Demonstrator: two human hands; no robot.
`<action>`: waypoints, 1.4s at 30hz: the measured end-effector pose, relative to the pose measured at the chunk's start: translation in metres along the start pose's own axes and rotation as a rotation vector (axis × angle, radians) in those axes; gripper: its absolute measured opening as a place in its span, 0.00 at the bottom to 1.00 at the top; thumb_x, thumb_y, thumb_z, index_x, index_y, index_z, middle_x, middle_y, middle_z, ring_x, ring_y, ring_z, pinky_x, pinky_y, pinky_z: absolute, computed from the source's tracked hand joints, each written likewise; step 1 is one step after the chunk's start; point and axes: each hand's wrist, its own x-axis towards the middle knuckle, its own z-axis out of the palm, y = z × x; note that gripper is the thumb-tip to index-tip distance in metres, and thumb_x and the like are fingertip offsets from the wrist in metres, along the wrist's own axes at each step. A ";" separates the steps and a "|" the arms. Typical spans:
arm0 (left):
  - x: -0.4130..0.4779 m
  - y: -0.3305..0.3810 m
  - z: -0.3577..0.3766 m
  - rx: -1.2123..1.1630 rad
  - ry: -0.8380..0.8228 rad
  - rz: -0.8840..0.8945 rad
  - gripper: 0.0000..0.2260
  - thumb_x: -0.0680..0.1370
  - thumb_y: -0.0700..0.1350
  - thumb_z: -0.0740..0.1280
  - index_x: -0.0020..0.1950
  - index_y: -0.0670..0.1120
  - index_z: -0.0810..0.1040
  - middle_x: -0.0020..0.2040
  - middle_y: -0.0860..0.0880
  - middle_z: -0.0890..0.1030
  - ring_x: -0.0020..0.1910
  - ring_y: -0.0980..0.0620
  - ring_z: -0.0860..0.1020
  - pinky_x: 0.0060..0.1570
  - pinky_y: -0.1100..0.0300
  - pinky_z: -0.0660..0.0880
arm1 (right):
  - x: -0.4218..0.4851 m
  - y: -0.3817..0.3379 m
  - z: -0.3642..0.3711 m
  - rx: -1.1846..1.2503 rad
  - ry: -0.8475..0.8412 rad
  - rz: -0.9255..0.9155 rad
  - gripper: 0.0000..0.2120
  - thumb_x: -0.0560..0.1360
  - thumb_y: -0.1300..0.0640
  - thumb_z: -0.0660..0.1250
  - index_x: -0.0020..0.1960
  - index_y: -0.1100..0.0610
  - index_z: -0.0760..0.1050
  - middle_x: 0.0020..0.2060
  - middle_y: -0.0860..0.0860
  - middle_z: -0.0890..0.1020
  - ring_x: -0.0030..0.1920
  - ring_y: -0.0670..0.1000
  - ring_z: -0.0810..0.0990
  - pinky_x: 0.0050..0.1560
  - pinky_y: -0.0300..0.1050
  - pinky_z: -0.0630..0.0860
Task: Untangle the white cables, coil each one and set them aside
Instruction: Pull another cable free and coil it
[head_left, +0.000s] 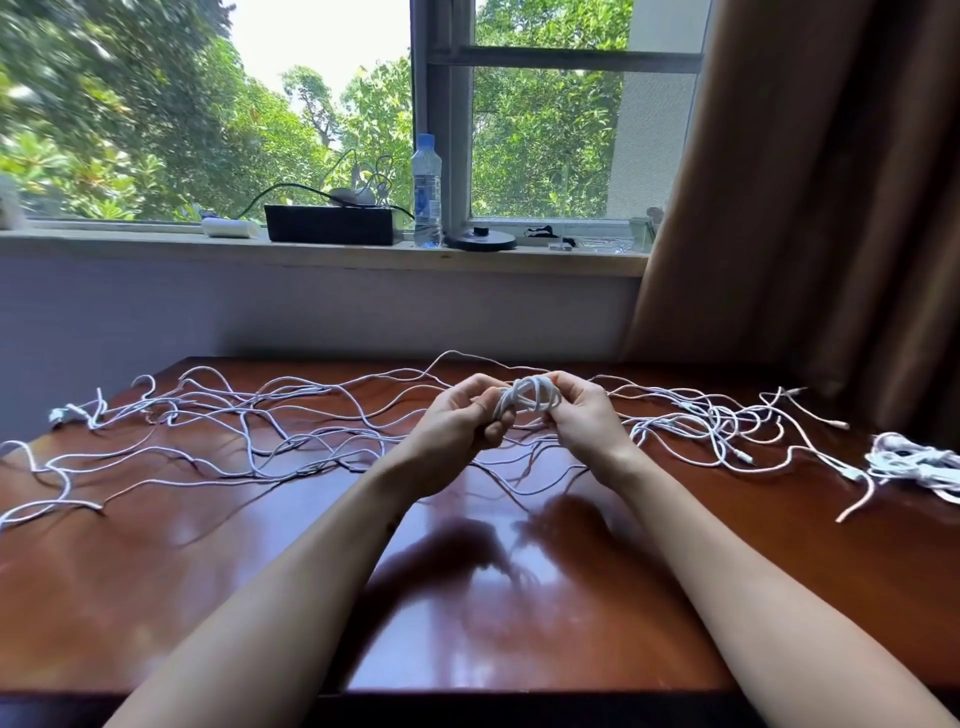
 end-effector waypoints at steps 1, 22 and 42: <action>0.001 0.000 0.001 -0.044 0.023 -0.004 0.08 0.85 0.38 0.57 0.51 0.40 0.75 0.35 0.47 0.76 0.31 0.56 0.69 0.33 0.69 0.68 | 0.000 0.001 0.001 -0.009 -0.001 -0.010 0.08 0.83 0.60 0.64 0.51 0.57 0.82 0.39 0.55 0.84 0.37 0.45 0.77 0.40 0.40 0.75; 0.011 -0.002 0.003 0.094 0.473 0.136 0.13 0.85 0.36 0.57 0.50 0.41 0.81 0.34 0.50 0.81 0.24 0.60 0.73 0.27 0.68 0.70 | -0.017 -0.005 0.031 -0.087 -0.156 0.008 0.12 0.81 0.50 0.67 0.51 0.58 0.84 0.26 0.49 0.73 0.27 0.45 0.69 0.29 0.37 0.65; 0.006 -0.013 -0.018 0.788 0.294 0.451 0.05 0.82 0.42 0.66 0.56 0.46 0.81 0.39 0.56 0.83 0.38 0.59 0.81 0.47 0.51 0.81 | -0.019 -0.003 0.027 -0.490 0.021 -0.219 0.09 0.81 0.57 0.64 0.47 0.57 0.82 0.30 0.46 0.78 0.32 0.42 0.74 0.36 0.37 0.67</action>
